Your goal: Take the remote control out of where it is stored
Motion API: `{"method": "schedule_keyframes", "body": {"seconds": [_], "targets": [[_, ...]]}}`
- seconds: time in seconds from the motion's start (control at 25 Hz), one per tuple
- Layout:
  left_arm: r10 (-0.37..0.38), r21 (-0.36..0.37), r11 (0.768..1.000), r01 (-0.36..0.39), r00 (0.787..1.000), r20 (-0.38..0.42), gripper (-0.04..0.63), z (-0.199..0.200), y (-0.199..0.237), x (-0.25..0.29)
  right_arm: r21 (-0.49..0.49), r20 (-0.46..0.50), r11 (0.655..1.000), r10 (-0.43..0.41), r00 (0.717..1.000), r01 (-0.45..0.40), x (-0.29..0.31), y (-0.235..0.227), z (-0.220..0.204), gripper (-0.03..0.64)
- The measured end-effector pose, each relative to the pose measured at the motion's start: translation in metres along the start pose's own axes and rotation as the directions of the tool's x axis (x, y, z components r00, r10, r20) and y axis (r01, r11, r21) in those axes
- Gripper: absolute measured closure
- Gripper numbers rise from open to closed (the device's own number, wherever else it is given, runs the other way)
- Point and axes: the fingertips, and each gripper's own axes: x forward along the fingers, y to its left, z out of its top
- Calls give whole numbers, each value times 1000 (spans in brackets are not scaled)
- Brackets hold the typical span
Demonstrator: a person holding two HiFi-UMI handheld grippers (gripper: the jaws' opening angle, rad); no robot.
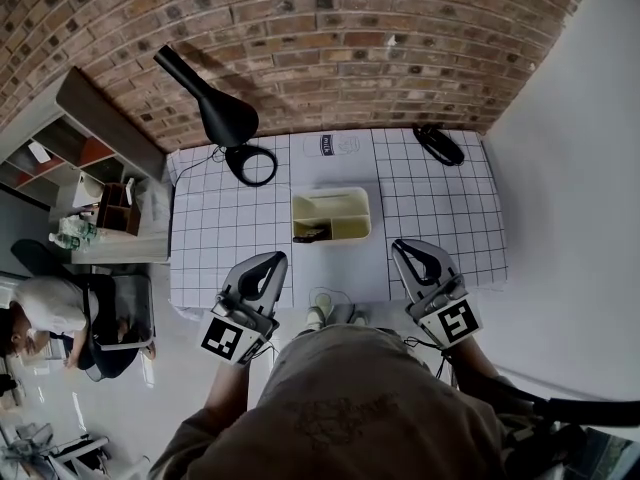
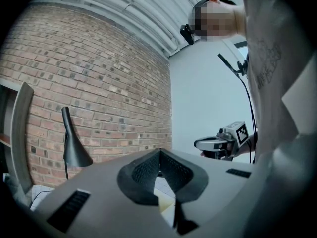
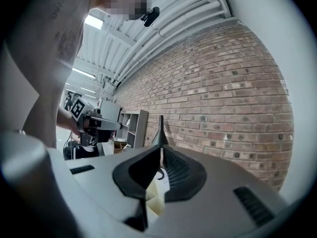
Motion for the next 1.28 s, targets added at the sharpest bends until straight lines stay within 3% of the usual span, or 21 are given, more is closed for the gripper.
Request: {"method": "schedule_keyframes", "body": {"seconds": [0.64,0.88,1.12,1.28], "targets": [[33,-22,999,-33,999,-3,591,-10,11,-24,-119,-108,978,158,981,-171,45,21,-21,597],[17,-38,999,-17,1000,-9,591,-14,9,-23,-122,-222,957,234,947,-265,64,28,-44,551],[-1,-49,999,0,1000,-21,591,-20,8,-23,-94,-284,950,262,922,-298,83,33,-80,507],[1,-63,998,-3,1000,-22,591,-22,12,-22,-114,-352,924,305,885,-365,96,43,-98,474]]}}
